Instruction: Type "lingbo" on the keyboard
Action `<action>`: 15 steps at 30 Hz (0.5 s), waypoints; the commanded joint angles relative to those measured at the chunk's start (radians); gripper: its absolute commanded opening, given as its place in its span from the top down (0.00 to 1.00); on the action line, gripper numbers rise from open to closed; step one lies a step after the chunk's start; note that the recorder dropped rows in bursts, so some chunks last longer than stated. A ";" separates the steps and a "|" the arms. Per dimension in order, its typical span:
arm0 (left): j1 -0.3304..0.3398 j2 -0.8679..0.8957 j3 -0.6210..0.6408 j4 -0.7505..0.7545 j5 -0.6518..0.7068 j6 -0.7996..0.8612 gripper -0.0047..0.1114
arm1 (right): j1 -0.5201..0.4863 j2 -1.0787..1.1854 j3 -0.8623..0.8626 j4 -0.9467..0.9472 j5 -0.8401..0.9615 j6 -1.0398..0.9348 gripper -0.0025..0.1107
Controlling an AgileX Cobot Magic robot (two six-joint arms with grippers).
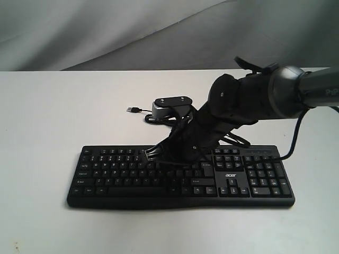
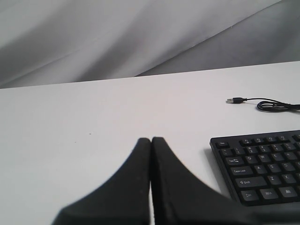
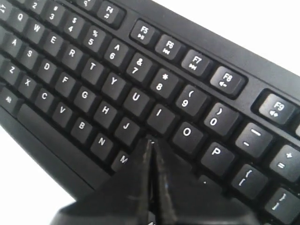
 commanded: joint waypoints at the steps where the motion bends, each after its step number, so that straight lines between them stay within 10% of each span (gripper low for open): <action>1: 0.002 -0.003 0.004 -0.008 -0.005 -0.004 0.96 | 0.002 -0.001 -0.006 -0.011 -0.003 0.005 0.98; 15: 0.002 -0.003 0.004 -0.008 -0.005 -0.004 0.96 | 0.002 -0.001 -0.006 -0.023 -0.009 0.016 0.98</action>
